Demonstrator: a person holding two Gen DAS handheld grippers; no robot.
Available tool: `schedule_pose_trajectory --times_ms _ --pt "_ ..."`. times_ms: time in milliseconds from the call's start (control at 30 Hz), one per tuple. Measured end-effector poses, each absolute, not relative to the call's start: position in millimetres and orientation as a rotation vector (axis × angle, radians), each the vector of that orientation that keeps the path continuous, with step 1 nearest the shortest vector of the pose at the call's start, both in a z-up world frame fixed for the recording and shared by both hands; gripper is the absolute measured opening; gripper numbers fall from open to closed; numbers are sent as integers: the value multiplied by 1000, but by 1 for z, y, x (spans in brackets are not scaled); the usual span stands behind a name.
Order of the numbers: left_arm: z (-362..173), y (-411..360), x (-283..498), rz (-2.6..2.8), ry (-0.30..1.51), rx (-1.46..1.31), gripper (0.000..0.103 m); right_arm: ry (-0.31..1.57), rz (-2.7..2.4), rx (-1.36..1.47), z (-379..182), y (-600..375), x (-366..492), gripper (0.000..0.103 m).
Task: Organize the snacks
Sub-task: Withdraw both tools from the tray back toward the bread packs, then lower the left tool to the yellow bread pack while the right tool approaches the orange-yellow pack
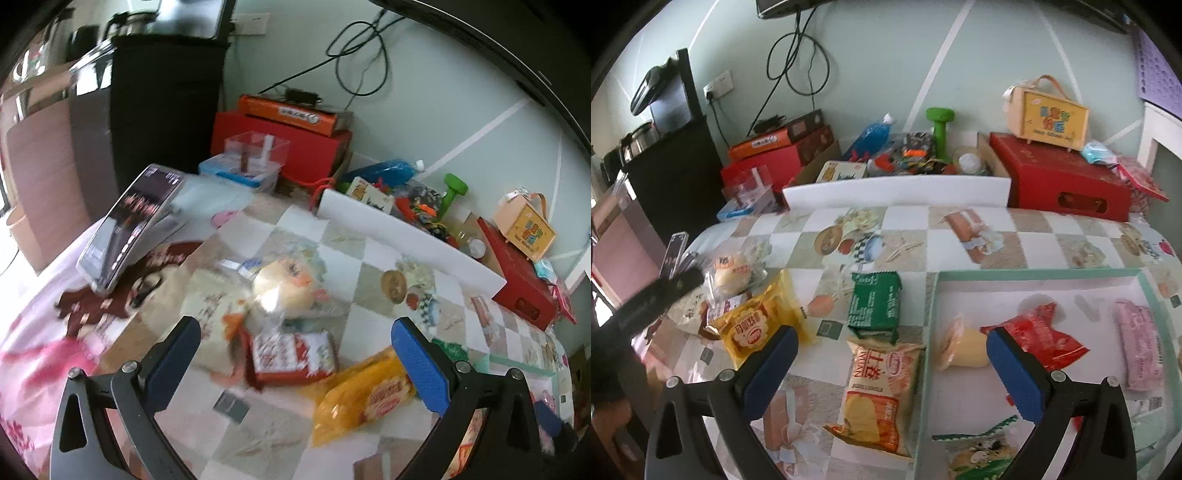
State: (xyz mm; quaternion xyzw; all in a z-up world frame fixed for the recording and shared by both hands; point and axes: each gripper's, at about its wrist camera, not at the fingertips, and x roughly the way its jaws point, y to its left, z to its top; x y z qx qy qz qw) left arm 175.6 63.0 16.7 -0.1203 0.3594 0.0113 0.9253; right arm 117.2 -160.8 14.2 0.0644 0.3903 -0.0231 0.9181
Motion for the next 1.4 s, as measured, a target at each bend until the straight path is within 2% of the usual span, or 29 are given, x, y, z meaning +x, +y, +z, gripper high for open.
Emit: schedule_pose_trajectory --times_ms 100,200,433,567,1067,1400 --pt "21 54 182 14 716 -230 103 827 -26 133 7 -158 121 103" --pt "13 43 187 -42 777 -232 103 840 -13 137 2 -156 123 101" --pt "-6 19 193 -73 870 -182 103 906 2 147 -16 -151 126 77" --pt "-16 6 195 -82 912 -147 103 904 14 143 -16 -149 122 71" --pt "-31 -2 196 -34 970 -132 102 938 63 125 -21 -141 117 71" --pt "-31 0 187 -41 995 -133 97 948 94 118 -23 -136 115 71"
